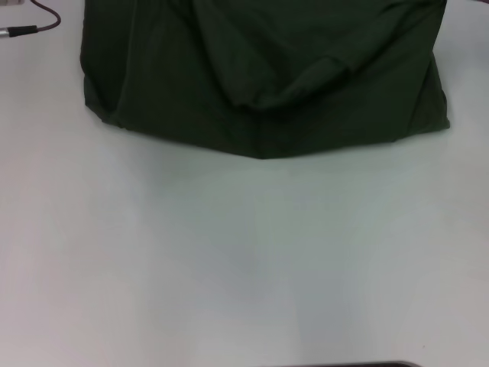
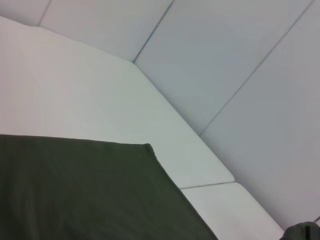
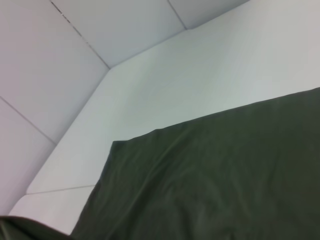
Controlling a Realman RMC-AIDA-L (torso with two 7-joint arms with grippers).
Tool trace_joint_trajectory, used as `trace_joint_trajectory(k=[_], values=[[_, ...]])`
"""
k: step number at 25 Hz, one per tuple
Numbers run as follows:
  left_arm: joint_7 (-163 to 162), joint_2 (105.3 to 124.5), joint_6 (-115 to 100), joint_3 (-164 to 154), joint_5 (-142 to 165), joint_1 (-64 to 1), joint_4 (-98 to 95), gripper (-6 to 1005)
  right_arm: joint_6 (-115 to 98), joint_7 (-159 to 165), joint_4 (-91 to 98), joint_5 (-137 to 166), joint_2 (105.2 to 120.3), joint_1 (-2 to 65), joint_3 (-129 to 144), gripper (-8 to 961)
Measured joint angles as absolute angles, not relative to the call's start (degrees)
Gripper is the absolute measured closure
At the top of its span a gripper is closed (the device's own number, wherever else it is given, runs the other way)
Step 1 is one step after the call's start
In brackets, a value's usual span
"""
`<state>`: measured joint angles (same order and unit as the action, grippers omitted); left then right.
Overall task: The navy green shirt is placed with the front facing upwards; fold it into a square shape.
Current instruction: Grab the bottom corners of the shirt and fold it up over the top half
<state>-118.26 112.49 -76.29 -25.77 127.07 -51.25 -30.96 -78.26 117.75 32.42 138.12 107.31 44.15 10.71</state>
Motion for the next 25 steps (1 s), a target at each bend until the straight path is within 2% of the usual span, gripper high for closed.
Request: trace_joint_trajectory(k=[13, 25], values=[[-118.0, 113.47, -71.2, -25.9, 125.1, -50.9, -30.9, 993, -73.5, 117.9, 32.1, 134.6, 107.64, 44.5, 15.3, 878], [-114.9, 115.39, -64.1, -26.8, 124.7, -50.7, -27.9, 992, -64.6, 117.0, 30.2, 132.9, 111.01, 44.7, 19.9, 878]])
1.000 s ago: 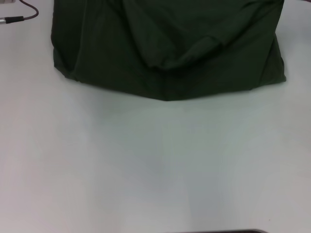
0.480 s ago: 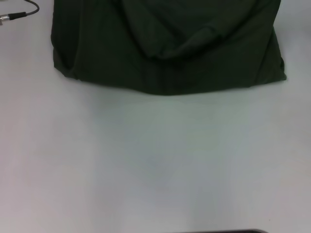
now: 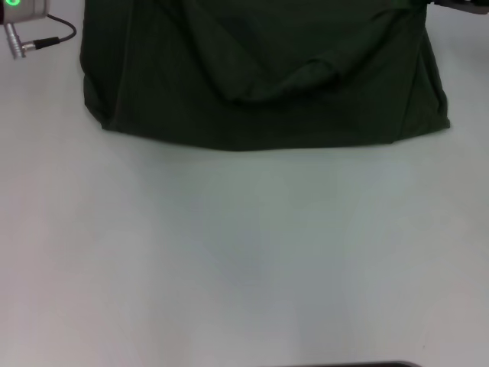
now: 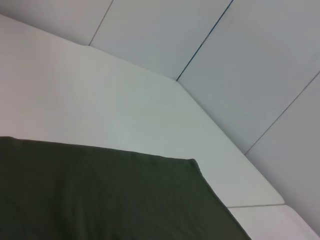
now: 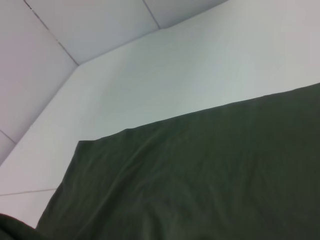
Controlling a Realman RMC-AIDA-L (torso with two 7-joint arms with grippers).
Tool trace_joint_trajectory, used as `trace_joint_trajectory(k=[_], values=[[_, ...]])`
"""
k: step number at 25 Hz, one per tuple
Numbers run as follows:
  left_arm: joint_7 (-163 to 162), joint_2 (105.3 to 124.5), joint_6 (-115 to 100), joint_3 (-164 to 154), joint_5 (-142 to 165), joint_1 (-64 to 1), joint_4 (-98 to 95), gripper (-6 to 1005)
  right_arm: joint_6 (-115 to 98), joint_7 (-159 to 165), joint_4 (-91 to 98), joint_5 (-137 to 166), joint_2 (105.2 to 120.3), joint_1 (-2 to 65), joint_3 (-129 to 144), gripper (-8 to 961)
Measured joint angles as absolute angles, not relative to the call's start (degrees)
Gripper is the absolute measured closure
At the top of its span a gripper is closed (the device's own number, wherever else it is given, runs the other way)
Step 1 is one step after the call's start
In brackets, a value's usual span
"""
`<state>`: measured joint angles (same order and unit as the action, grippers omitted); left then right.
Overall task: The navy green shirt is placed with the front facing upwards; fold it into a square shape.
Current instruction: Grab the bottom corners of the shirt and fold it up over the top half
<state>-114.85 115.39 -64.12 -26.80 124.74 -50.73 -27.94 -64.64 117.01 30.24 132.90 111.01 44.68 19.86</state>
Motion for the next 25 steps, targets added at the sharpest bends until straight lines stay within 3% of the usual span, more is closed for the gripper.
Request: trace_joint_trajectory(k=[17, 25], values=[[-110.7, 118.65, -57.6, -27.0, 121.6, -50.6, -27.0, 991, -53.7, 111.3, 29.4, 126.6, 115.95, 44.4, 21.7, 857], [-110.3, 118.73, -57.2, -26.9, 121.0, -50.6, -27.0, 990, -52.4, 110.6, 29.4, 125.6, 116.06, 44.6, 21.9, 845]])
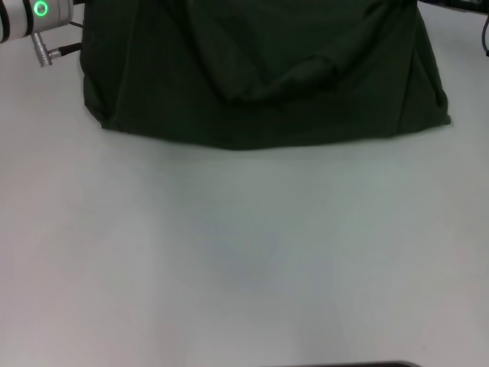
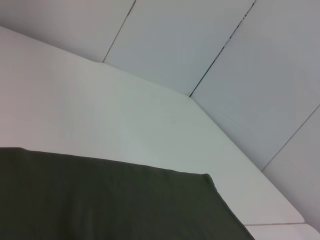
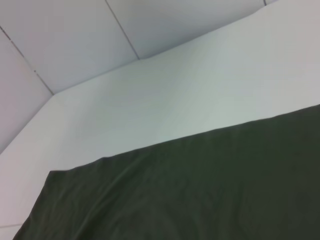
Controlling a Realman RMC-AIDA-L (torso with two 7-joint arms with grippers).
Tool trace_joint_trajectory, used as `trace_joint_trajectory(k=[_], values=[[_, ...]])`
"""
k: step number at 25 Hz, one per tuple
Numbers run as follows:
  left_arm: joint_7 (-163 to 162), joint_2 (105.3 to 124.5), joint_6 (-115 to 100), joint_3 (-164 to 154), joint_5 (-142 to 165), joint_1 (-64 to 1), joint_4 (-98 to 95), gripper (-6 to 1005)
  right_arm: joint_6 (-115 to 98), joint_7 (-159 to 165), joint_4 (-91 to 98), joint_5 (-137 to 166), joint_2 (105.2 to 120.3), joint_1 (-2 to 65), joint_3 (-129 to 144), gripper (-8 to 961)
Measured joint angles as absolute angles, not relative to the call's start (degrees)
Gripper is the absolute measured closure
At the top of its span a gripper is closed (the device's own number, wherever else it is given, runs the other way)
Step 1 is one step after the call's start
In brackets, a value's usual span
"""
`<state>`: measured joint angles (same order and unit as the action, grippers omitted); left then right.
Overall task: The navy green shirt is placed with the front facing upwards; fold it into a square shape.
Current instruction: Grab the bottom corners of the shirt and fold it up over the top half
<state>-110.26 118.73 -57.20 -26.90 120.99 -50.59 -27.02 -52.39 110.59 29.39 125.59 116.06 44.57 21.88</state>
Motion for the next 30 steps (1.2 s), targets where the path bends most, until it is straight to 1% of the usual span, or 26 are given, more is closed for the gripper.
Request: trace_joint_trajectory(k=[9, 14, 17, 19, 22, 30], values=[[-110.2, 118.73, -57.3, -26.9, 121.0, -51.7, -27.1, 989, -51.6, 109.8, 29.8, 124.5, 114.98, 45.2, 22.3, 831], [-110.5, 118.68, -57.5, -26.7, 120.4, -52.2, -27.3, 989, -51.6, 110.2, 29.8, 124.5, 113.90, 45.7, 22.9, 824], [-110.2, 118.65, -57.4, -26.8, 119.7, -52.3, -27.1, 989, -51.5, 110.2, 29.3, 124.5, 113.64, 45.8, 23.0, 819], [-110.2, 118.75, -57.2, -26.9, 119.6, -52.2, -27.1, 989, -51.2, 109.9, 28.8, 124.5, 113.67, 45.8, 23.3, 816], [-110.1, 118.92, -57.1, -26.9, 119.6, -51.9, -27.1, 988, -50.1, 109.8, 28.1, 124.5, 114.11, 45.9, 24.5, 812], [-109.0, 119.54, -55.6, -27.0, 119.5, -51.3, -26.6, 988, -47.0, 109.4, 27.9, 124.5, 115.79, 45.8, 26.5, 799]])
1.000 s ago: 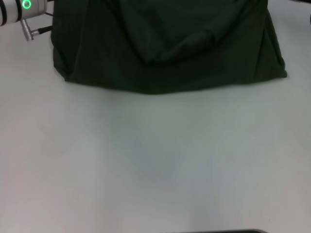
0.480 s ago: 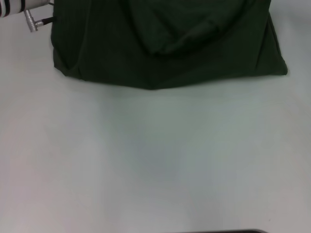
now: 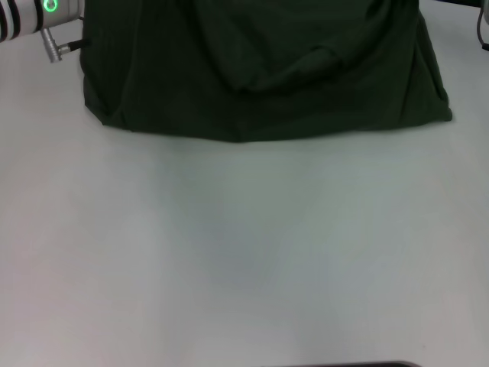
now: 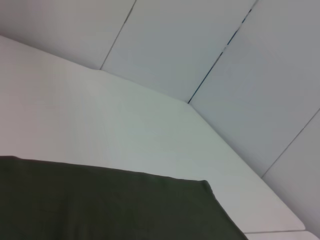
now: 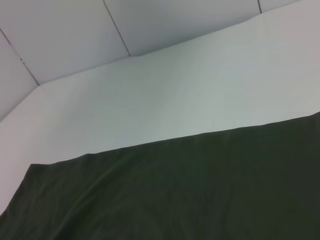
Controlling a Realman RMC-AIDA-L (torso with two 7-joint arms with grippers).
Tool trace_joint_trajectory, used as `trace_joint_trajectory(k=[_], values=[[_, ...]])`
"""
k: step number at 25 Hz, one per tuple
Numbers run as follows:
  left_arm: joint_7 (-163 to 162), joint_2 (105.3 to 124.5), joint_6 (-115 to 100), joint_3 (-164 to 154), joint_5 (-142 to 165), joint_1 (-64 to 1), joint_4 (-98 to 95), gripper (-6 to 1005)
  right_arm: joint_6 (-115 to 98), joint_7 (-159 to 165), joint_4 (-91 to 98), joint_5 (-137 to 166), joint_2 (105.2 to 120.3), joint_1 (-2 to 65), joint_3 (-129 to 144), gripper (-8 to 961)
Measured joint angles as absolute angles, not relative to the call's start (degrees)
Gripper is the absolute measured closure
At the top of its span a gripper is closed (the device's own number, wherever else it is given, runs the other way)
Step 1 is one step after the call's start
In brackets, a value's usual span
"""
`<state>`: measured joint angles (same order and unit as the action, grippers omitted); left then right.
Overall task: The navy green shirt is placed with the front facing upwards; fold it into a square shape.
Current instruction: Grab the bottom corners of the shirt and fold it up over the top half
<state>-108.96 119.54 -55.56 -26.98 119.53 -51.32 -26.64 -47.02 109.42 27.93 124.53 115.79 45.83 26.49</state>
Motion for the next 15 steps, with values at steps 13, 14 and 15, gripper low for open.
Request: trace_joint_trajectory(k=[13, 14, 15], values=[[-104.7, 121.57, -53.8, -26.9, 115.2, -49.7, -26.9, 825, -47.1, 109.4, 27.6, 124.5, 116.36, 45.9, 28.1, 780], [-104.7, 121.57, -53.8, -26.9, 115.2, -49.7, -26.9, 801, -47.1, 109.4, 27.6, 124.5, 116.36, 45.9, 28.5, 778], [-104.7, 121.60, -53.8, -26.9, 115.2, -49.7, -26.9, 776, -47.1, 109.5, 27.6, 124.5, 116.37, 45.8, 29.0, 777]])
